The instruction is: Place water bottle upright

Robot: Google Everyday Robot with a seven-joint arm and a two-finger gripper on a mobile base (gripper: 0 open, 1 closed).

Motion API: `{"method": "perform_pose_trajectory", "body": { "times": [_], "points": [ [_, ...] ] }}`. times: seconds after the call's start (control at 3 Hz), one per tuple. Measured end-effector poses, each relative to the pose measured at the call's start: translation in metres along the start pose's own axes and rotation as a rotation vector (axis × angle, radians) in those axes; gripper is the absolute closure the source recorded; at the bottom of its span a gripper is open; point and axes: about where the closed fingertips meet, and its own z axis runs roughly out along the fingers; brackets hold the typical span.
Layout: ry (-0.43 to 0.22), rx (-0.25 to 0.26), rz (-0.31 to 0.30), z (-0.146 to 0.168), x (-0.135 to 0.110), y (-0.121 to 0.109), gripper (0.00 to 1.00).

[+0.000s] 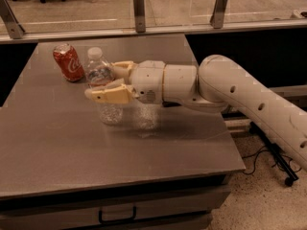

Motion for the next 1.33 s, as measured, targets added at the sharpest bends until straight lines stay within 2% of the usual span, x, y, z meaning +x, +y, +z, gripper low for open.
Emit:
{"method": "perform_pose_trajectory", "body": {
  "times": [0.33,0.67,1.0,1.33],
  "points": [
    [0.014,0.004,0.006,-0.004,0.0,0.001,0.0],
    [0.051,0.028,-0.002,-0.02,-0.007,-0.004,0.0],
    [0.12,0.108,-0.016,-0.066,-0.023,-0.015,0.0],
    [0.203,0.194,-0.059,-0.113,-0.046,-0.029,0.0]
  ]
}}
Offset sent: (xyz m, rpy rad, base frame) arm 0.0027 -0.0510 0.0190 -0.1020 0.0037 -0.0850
